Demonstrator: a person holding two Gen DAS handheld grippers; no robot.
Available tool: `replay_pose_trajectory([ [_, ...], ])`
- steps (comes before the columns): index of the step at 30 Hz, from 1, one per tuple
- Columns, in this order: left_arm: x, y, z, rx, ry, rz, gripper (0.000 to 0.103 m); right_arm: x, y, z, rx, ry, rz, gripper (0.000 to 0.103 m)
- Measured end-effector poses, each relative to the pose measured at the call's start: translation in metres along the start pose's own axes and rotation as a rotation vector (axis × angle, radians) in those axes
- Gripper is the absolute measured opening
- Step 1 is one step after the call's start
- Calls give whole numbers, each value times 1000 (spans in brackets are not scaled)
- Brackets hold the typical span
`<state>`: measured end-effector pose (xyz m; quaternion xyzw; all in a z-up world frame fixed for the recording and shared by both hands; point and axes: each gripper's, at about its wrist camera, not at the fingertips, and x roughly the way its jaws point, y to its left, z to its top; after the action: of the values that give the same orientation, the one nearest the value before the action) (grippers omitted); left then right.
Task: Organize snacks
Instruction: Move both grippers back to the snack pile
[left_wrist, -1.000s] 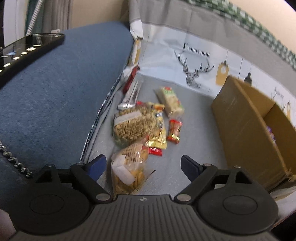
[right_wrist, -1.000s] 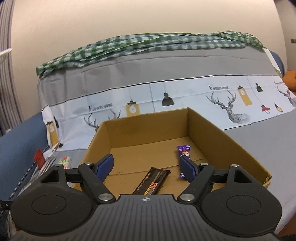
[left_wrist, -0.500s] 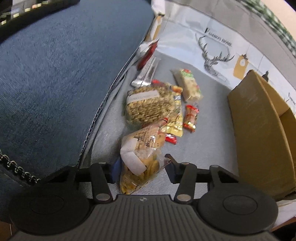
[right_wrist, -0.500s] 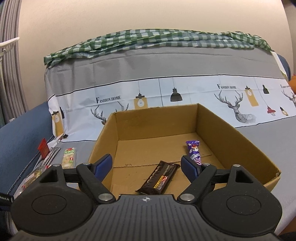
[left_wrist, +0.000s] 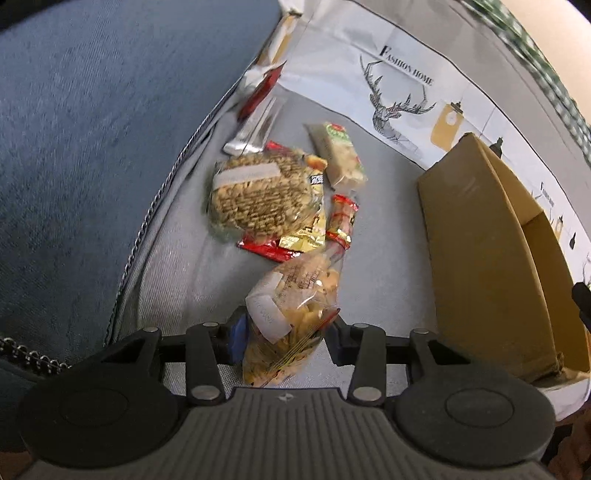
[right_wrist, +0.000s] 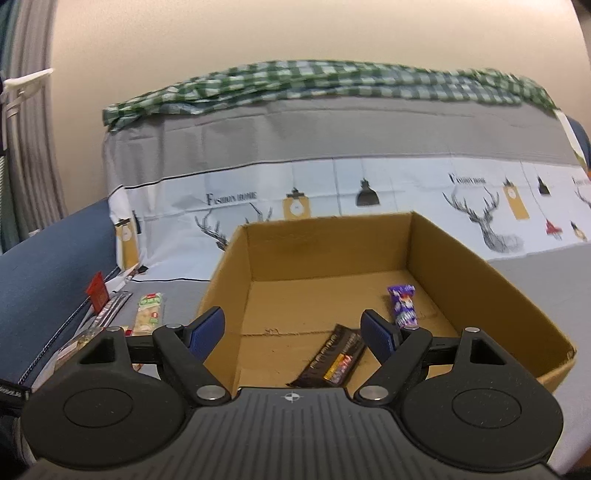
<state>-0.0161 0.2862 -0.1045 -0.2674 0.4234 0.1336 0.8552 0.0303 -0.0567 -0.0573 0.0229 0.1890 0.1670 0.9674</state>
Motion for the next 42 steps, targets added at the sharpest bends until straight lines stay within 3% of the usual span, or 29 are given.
replay_pose_trajectory([
  [2,3,2,1,-7,10,-6,48,-2,6,-1,-35,-9,34,57],
  [6,6,0,0,9,25,2,54,-8,23,-1,-110,-26,133,42],
  [12,11,-2,0,24,30,-11,55,-20,54,9,-212,-41,257,43],
  [16,9,-2,0,27,4,-32,48,-8,72,24,-153,22,321,54],
  [22,1,0,0,7,-36,-32,45,44,109,33,-48,161,338,54],
  [29,-1,9,1,-25,-48,-37,45,138,156,3,-67,392,254,52],
  [39,-2,17,3,-44,-46,-68,45,195,176,-31,-113,554,184,55],
  [40,-1,18,3,-52,-43,-72,45,194,178,-31,-130,548,183,51],
  [42,0,19,4,-56,-39,-79,45,190,179,-32,-167,535,196,21],
])
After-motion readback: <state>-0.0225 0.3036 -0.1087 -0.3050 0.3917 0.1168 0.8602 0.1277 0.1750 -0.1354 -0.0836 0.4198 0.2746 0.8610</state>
